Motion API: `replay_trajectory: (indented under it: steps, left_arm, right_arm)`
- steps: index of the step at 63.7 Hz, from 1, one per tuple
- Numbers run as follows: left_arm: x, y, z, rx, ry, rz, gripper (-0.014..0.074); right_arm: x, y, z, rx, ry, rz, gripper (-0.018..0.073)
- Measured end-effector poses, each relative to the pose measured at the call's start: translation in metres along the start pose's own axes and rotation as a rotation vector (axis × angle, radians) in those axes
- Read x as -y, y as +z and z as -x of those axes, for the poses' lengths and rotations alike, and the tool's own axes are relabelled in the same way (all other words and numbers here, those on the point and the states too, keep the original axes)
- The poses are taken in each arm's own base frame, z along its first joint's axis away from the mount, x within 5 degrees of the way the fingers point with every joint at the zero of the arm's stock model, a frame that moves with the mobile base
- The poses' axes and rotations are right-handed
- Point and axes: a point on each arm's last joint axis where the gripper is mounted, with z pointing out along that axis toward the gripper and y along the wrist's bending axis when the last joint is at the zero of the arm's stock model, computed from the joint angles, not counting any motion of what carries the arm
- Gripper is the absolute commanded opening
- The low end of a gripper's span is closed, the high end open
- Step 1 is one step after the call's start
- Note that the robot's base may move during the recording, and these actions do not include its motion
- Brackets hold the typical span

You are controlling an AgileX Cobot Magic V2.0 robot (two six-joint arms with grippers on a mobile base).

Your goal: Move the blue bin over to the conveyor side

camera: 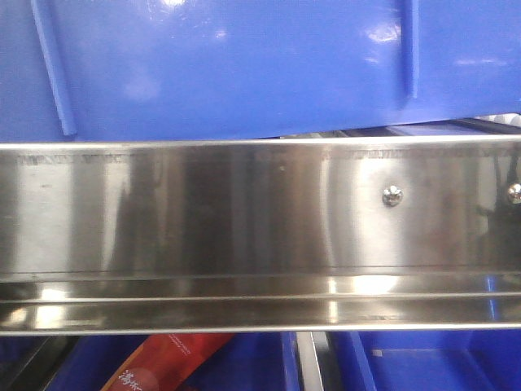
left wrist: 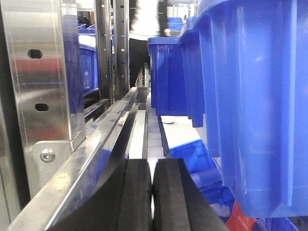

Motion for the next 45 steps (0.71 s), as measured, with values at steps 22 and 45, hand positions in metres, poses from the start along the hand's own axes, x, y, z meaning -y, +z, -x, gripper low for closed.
replay_trajectory:
  steps: [22,45]
  left_arm:
    - [0.0000,0.0000,0.0000,0.000,0.000,0.000,0.0000]
    - [0.0000,0.0000,0.0000,0.000,0.000,0.000,0.0000]
  right_arm:
    - [0.0000,0.0000,0.0000,0.000,0.000,0.000,-0.0070]
    - [0.0000,0.0000,0.0000,0.000,0.000,0.000,-0.0070]
